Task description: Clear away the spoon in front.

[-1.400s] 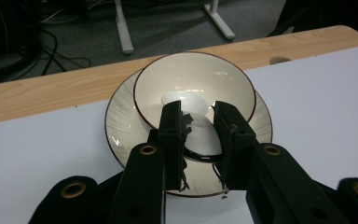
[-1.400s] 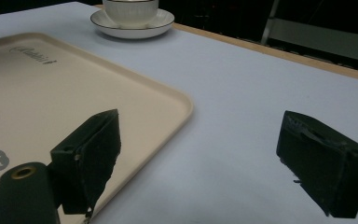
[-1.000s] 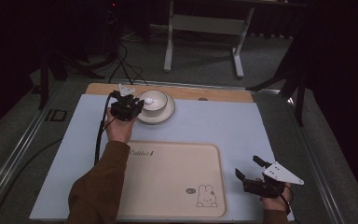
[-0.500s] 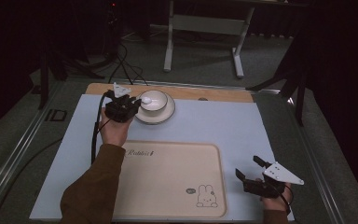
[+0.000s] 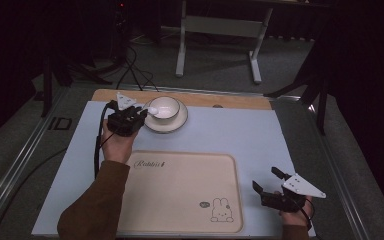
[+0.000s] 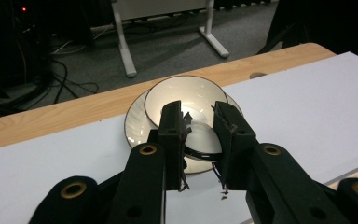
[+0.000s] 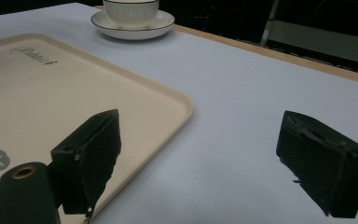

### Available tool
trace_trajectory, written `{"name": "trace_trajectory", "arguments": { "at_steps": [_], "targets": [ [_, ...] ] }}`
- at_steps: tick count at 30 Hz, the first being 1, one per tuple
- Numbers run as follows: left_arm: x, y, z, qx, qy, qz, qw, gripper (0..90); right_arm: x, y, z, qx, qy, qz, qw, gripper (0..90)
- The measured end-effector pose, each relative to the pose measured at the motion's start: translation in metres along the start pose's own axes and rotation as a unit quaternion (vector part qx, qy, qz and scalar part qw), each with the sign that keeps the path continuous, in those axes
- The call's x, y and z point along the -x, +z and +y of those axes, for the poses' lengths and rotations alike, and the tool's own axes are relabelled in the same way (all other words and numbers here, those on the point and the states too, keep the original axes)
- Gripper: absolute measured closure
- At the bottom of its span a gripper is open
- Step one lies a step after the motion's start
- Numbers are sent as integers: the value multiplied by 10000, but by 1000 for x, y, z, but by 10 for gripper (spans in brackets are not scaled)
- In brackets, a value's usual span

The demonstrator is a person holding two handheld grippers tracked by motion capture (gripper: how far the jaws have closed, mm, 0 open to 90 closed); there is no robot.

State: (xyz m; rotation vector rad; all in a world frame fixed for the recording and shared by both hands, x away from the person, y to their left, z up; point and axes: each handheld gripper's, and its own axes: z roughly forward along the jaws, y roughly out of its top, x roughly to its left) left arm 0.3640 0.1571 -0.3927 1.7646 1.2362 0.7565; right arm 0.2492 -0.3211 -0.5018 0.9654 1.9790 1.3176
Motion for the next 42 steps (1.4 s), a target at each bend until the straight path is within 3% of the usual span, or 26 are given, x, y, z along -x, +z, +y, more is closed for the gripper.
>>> {"name": "trace_trajectory", "arguments": {
  "at_steps": [12, 16, 42],
  "targets": [
    [1, -15, -10, 45, 47, 104, 9999, 740, 0, 0, 0, -7, -4, -3, 10000, 135],
    [4, -18, -15, 44, 159, 249, 9996, 740, -1, 0, 0, -9, -6, 1, 10000, 135],
    [2, -32, -48, 25, -143, 345, 9993, 740, -1, 1, 0, -30, -22, 5, 10000, 135]
  ]
}}
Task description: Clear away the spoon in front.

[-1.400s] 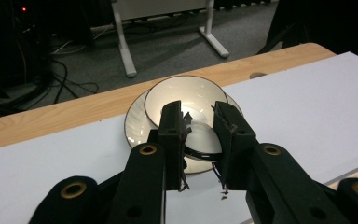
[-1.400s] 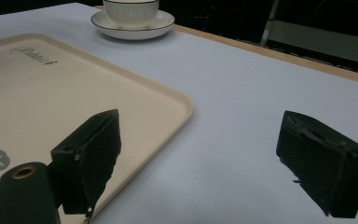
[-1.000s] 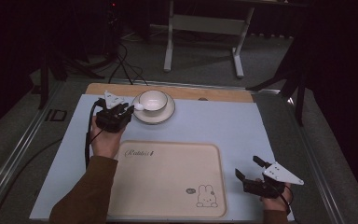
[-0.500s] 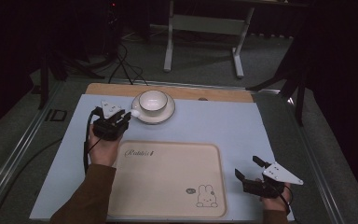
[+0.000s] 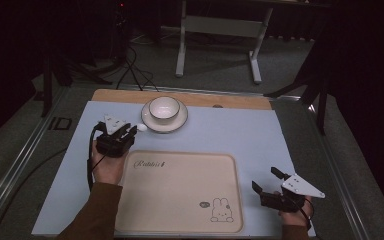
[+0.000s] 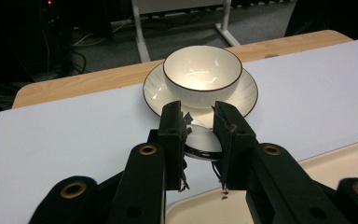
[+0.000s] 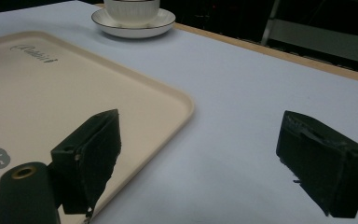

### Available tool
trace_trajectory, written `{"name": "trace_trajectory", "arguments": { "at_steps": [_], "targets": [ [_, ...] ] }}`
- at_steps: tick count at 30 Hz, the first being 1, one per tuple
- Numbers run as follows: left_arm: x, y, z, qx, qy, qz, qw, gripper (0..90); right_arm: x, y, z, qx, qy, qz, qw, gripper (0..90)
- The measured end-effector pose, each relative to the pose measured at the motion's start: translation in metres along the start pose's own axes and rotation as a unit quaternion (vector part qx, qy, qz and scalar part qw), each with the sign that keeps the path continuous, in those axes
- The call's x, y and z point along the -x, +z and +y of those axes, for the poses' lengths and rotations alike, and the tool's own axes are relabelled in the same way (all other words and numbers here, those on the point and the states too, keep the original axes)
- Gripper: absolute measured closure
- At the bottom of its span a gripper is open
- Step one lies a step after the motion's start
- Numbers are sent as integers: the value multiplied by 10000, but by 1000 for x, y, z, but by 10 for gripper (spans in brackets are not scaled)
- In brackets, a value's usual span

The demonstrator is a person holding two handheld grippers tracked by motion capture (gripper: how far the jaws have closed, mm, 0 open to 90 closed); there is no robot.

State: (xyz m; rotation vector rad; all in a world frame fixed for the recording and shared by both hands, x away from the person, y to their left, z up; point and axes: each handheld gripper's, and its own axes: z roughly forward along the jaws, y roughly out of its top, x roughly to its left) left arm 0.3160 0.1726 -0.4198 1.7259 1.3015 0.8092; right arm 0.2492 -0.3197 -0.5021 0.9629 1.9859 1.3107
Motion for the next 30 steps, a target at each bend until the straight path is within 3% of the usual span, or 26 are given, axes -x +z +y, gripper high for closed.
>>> {"name": "trace_trajectory", "arguments": {
  "at_steps": [30],
  "targets": [
    [6, -13, -27, 33, -221, 145, 9996, 740, 0, -2, 0, 4, -4, -18, 10000, 134]
  ]
}}
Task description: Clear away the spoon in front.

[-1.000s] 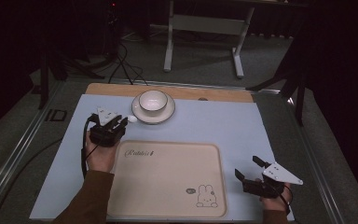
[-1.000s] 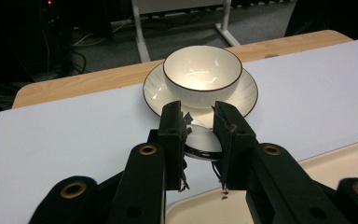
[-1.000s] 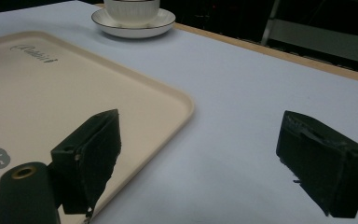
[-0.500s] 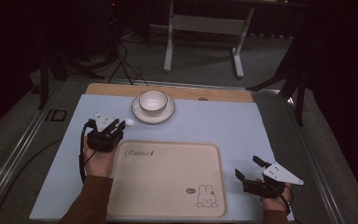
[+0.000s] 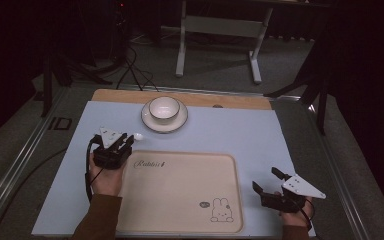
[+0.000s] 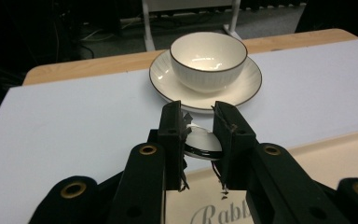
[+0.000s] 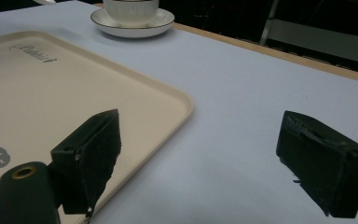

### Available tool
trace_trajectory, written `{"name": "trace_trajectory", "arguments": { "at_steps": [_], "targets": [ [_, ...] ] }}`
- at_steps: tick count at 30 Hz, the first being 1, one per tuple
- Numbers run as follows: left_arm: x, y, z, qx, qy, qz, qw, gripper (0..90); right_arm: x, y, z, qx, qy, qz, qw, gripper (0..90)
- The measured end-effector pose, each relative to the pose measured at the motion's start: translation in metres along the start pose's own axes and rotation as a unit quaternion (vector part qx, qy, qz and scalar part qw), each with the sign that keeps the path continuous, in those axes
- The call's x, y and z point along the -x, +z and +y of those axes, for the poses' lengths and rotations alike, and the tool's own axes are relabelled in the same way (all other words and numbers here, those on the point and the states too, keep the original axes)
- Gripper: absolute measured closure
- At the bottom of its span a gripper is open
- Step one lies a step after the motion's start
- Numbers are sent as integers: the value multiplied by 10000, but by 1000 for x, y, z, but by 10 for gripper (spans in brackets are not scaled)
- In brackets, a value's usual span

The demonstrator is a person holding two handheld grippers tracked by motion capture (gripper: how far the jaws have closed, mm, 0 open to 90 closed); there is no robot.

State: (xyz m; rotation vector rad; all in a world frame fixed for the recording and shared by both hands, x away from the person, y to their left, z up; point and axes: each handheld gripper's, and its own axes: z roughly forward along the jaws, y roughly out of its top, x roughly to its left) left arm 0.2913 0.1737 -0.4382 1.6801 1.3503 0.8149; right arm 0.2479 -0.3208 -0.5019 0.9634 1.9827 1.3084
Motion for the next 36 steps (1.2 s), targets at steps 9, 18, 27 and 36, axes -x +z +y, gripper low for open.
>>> {"name": "trace_trajectory", "arguments": {
  "at_steps": [9, 18, 27, 36],
  "targets": [
    [4, -1, -13, -52, -73, -31, 10000, 740, 0, -1, 0, 1, 0, -18, 10000, 134],
    [8, -4, -27, -156, -120, -60, 9998, 739, 0, -1, 0, -14, -10, -23, 10000, 134],
    [10, -6, -39, -284, -68, -55, 9996, 739, 0, -1, 0, -4, -8, -30, 10000, 134],
    [13, -8, -55, -335, -126, -40, 9994, 736, 0, 0, 0, -7, -15, -31, 10000, 135]
  ]
}}
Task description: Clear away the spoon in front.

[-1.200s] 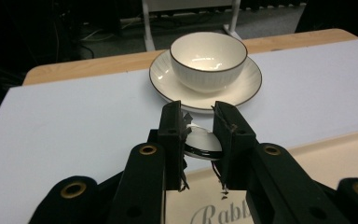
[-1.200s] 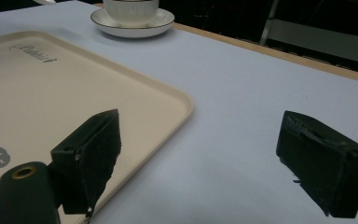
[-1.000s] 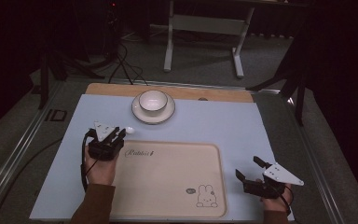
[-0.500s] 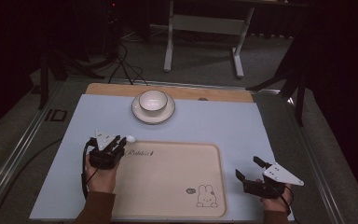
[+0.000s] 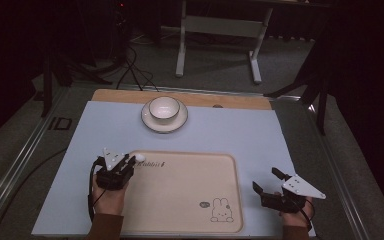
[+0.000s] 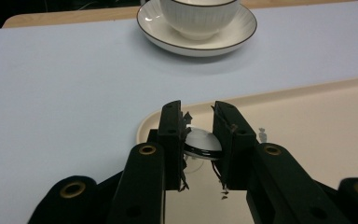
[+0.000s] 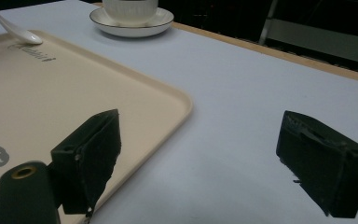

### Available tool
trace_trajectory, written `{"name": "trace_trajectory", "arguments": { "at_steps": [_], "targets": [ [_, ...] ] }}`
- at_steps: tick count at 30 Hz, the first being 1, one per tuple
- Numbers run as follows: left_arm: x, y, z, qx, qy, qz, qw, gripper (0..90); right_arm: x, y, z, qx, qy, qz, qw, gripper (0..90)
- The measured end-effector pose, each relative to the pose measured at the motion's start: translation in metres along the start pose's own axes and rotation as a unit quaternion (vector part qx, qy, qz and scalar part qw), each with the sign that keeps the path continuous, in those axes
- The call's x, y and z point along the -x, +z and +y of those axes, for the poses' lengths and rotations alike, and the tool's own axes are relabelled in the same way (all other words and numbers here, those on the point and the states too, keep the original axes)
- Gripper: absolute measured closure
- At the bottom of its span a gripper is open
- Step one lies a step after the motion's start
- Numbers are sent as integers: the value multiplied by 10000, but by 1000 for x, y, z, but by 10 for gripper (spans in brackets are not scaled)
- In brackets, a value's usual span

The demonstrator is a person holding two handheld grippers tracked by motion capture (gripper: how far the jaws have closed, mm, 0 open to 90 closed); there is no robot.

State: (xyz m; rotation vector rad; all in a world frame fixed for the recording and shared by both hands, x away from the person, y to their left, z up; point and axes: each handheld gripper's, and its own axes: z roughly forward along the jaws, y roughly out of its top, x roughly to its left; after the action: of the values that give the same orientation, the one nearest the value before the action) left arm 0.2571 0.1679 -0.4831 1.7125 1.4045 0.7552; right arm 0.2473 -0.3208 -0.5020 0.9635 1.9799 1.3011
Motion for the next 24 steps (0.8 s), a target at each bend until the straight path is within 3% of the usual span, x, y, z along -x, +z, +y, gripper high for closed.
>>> {"name": "trace_trajectory", "arguments": {
  "at_steps": [11, 24],
  "targets": [
    [3, -3, -17, -99, 132, 122, 9998, 733, 0, 0, 0, -10, -3, 6, 10000, 135],
    [5, 0, -41, -437, -1, 63, 9990, 713, 0, 0, 0, -19, 4, -7, 10000, 135]
  ]
}}
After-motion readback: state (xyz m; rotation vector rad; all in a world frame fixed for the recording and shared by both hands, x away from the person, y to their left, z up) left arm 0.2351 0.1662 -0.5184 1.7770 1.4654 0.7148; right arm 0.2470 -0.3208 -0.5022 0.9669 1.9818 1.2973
